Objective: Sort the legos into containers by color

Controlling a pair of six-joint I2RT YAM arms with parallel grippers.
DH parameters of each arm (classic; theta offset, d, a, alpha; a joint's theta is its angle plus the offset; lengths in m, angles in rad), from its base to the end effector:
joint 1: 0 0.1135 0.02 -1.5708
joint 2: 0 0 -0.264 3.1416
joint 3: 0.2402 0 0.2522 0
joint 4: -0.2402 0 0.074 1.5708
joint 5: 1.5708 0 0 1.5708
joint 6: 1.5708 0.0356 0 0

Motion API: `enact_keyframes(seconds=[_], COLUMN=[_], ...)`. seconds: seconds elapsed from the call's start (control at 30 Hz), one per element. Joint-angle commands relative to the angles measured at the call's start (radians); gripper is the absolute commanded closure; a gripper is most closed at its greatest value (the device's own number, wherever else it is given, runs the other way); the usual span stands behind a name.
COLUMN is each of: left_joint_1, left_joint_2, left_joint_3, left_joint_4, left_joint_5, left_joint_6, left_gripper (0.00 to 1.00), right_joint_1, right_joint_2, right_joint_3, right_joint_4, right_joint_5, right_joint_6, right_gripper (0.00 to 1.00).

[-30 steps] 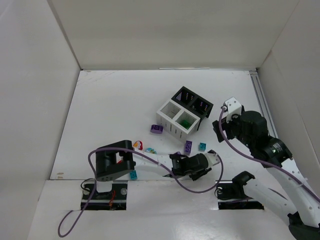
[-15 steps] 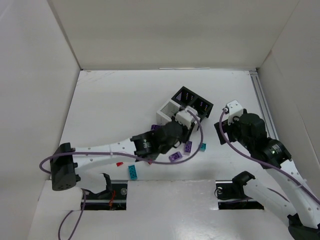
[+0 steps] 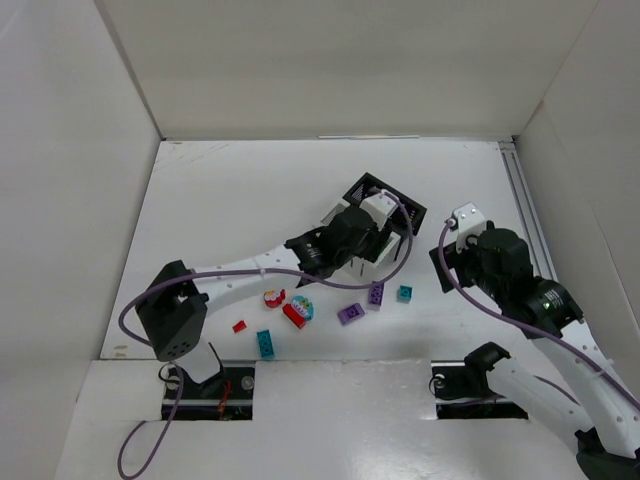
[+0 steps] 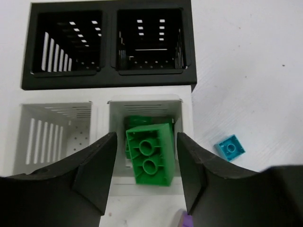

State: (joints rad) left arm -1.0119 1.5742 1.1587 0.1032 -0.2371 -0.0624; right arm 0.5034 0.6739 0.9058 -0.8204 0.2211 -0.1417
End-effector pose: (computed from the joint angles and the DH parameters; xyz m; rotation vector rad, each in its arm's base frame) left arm 0.2047 -0.3115 0.3001 0.7218 1.7646 -0.5131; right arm 0.1166 0.0553 0.3326 -0.5577 2.0694 -0.0278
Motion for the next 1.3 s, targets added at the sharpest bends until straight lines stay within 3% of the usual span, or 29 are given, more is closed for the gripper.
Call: enact_keyframes(seconds=[0.0,0.07,0.23,0.4,0.53,0.8,0.9,1.03,1.17,1.27], left_joint_1=[-0.001,-0.001,-0.001,-0.001,-0.010,-0.030,-0.030,-0.039,-0.039,-0.039], left_joint_2=[-0.007,-0.006,-0.098,-0.227,-0.449,-0.810,-0.885,-0.931,-0.942,-0.953], left_joint_3=[0.068,0.068,0.044,-0.026,-0.170,-0.497,-0.550,-0.570,-0.580,-0.580], left_joint_4=[0.001,-0.011,-0.033,-0.138,-0.191,-0.273,-0.341,-0.379,-0.399,-0.399], left_joint_5=[0.039,0.039,0.030,0.006,-0.040,-0.041,-0.060,-0.070,-0.079,-0.090], left_joint_6=[0.007,0.007,-0.045,-0.174,-0.363,-0.680,-0.743,-0.797,-0.818,-0.827], left_gripper=[0.48,0.28,0.00,0.00,0.00,0.00,0.00,0.00,0.00,0.00], right_joint_1=[-0.005,-0.005,-0.005,-0.005,0.009,0.136,0.173,0.184,0.184,0.184], right_joint_2=[-0.011,-0.011,0.000,0.012,0.012,0.122,0.209,0.263,0.325,0.374], right_joint_3=[0.007,-0.014,-0.088,-0.229,-0.329,-0.490,-0.490,-0.511,-0.521,-0.530], right_joint_4=[0.001,0.001,0.059,0.162,0.282,0.593,0.639,0.678,0.701,0.721], right_joint_5=[0.006,-0.017,-0.100,-0.184,-0.219,-0.125,-0.033,0.064,0.110,0.095], right_joint_6=[0.004,-0.007,0.002,0.082,0.158,0.384,0.461,0.534,0.564,0.564], right_gripper=[0.10,0.10,0.10,0.11,0.12,0.14,0.15,0.25,0.36,0.36])
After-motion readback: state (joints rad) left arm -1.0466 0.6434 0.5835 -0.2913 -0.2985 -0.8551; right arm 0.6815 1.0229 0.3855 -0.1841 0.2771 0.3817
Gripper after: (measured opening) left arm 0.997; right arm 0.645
